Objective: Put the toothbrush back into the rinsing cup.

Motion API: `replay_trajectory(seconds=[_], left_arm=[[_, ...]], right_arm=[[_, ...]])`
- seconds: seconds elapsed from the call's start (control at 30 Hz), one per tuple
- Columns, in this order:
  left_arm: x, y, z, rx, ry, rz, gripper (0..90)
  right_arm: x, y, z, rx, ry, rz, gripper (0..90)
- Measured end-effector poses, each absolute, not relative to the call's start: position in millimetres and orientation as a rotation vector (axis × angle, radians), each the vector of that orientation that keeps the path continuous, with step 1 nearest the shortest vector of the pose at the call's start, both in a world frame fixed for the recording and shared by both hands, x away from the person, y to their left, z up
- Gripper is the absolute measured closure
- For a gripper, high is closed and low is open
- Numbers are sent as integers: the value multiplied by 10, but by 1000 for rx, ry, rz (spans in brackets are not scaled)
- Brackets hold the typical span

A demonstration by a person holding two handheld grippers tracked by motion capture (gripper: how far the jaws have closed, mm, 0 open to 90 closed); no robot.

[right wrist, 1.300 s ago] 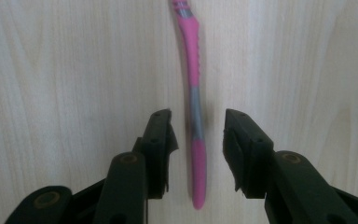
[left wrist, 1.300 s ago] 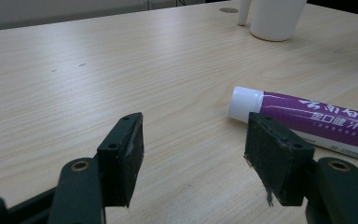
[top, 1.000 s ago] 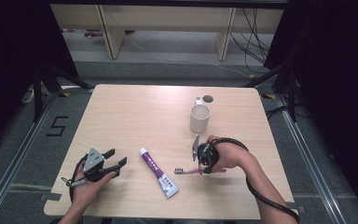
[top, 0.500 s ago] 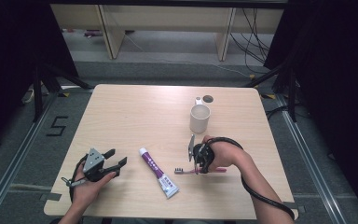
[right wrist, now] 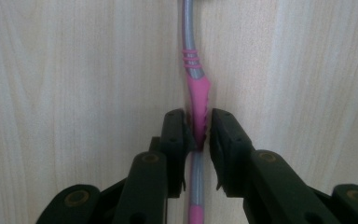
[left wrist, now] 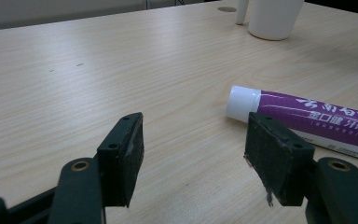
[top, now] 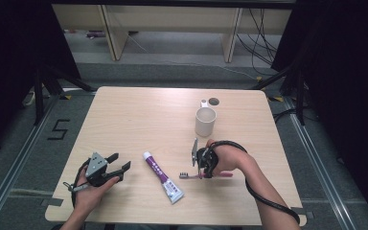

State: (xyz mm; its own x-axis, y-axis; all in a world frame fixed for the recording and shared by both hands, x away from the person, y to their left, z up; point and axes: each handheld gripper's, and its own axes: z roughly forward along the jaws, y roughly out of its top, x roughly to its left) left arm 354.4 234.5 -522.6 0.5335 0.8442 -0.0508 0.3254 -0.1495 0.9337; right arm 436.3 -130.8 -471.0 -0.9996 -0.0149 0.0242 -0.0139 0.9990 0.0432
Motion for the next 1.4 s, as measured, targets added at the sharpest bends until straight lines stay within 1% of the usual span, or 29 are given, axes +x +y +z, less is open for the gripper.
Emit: replay_trajectory(seconds=[0.07, 0.3, 0.4, 0.6, 0.73, 0.83, 1.17, 1.2, 1.27, 1.33, 1.4], left_arm=[[3544, 2346, -5226, 1721, 987, 617, 371], [3544, 2345, -5226, 1720, 987, 616, 371], [3544, 2344, -5226, 1720, 988, 616, 372], [3544, 2344, -5226, 1723, 986, 617, 372], [3544, 2343, -5226, 1722, 988, 616, 371], [3541, 2344, -5222, 1726, 994, 618, 372], [3539, 2341, -5222, 1730, 991, 622, 372], [3539, 2341, -5222, 1729, 992, 622, 372], [3540, 2341, -5223, 1729, 992, 621, 372], [3541, 2340, -5222, 1731, 991, 622, 372], [3540, 2340, -5222, 1732, 990, 622, 372]], right_arm=[[4358, -1298, -4713, -13, -3106, -52, 770], [4382, -1295, -4743, 18, -3111, -69, 793], [4374, -1286, -4740, 3, -3133, -30, 819], [4364, -1288, -4744, -12, -3141, -42, 831], [4338, -1299, -4726, -82, -3129, -54, 832], [4352, -1340, -4702, -80, -3133, -135, 833], [4283, -1528, -4471, -241, -3179, -375, 833], [4291, -1585, -4434, -231, -3197, -473, 833], [4279, -1608, -4410, -257, -3196, -501, 832], [4266, -1702, -4345, -304, -3197, -677, 832], [4262, -1726, -4330, -319, -3198, -716, 832]])
